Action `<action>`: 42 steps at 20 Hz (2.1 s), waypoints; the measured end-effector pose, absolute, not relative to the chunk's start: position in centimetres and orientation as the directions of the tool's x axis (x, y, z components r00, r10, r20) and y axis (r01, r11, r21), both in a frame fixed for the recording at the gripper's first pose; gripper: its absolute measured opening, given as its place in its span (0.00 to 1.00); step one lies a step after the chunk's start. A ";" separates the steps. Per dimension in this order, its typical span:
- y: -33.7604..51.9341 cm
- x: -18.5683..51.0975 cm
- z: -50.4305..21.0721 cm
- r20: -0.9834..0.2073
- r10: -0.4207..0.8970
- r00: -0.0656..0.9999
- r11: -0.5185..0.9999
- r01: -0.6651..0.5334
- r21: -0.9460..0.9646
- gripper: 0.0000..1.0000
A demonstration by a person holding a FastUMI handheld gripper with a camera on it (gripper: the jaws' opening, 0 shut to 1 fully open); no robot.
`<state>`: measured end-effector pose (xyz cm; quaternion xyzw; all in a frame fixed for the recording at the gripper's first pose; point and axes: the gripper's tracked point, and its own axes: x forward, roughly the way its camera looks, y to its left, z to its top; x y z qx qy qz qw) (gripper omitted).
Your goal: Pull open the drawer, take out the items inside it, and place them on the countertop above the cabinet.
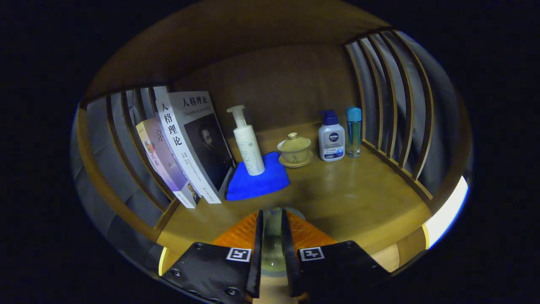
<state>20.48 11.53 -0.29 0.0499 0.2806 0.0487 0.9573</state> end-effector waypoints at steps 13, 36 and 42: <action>12.9 13.0 3.6 -0.344 0.178 0.922 0.983 -0.182 0.020 0.98; 10.5 -3.6 -0.6 -0.194 0.143 0.971 0.983 -0.161 -0.084 0.98; 10.5 -5.9 -2.9 -0.204 0.149 0.968 0.980 -0.172 -0.098 0.98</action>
